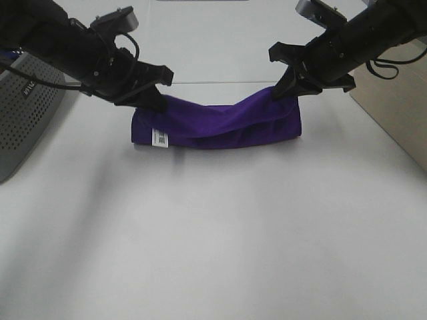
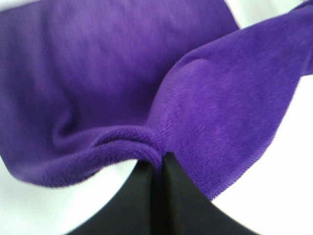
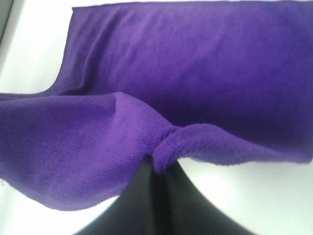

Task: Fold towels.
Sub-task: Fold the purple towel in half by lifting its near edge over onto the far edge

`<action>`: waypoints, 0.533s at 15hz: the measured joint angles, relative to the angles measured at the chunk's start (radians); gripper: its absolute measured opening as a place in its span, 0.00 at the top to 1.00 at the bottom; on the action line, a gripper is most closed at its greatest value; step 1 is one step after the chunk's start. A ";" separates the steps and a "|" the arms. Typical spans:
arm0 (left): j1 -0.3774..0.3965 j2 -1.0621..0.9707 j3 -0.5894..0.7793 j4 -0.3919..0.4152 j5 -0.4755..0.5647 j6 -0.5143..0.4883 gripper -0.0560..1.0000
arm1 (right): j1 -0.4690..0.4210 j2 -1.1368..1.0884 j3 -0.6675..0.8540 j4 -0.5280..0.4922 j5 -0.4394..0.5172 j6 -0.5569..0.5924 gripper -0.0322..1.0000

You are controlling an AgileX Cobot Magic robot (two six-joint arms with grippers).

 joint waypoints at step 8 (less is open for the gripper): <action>0.000 0.227 -0.290 0.102 -0.107 0.000 0.94 | 0.000 0.321 -0.429 -0.226 -0.011 0.099 0.96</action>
